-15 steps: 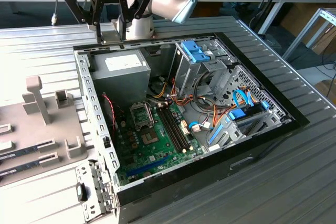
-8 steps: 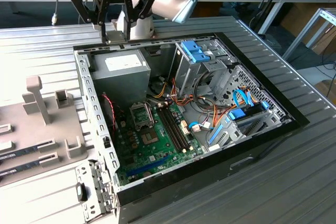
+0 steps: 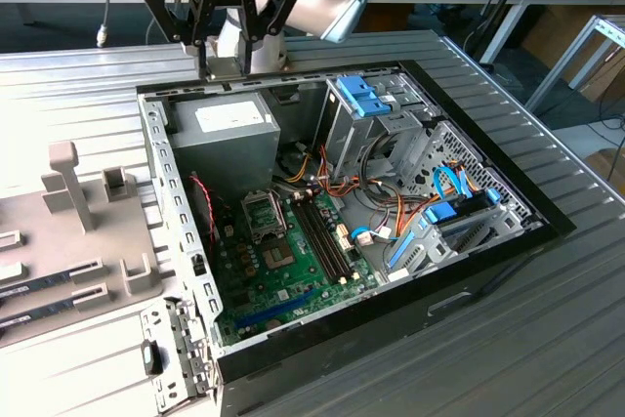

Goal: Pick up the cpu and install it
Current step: 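Pick up the cpu and move it towards the insertion slot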

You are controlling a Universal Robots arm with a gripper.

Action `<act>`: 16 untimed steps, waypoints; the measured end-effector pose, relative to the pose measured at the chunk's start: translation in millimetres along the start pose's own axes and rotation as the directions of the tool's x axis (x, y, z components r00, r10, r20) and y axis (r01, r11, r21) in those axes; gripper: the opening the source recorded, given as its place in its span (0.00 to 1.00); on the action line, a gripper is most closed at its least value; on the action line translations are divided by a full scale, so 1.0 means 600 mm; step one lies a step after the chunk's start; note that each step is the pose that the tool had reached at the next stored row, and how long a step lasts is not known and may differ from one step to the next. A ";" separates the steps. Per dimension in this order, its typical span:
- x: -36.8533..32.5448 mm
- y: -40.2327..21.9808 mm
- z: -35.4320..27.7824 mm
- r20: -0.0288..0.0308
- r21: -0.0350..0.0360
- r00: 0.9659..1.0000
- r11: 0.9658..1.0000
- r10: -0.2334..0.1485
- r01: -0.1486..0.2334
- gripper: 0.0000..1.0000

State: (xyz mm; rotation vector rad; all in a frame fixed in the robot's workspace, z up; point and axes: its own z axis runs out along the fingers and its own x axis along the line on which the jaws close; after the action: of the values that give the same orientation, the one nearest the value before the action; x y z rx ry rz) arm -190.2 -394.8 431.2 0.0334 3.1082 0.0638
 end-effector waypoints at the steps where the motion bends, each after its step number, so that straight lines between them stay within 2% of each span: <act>1: -0.002 0.000 0.000 0.000 0.000 1.000 1.000 0.000 0.000 0.47; 16: -0.035 0.001 0.002 0.000 0.000 1.000 1.000 0.000 0.000 0.47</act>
State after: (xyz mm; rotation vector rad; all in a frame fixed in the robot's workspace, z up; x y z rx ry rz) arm -169.0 -394.8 430.5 0.0334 3.1082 0.0638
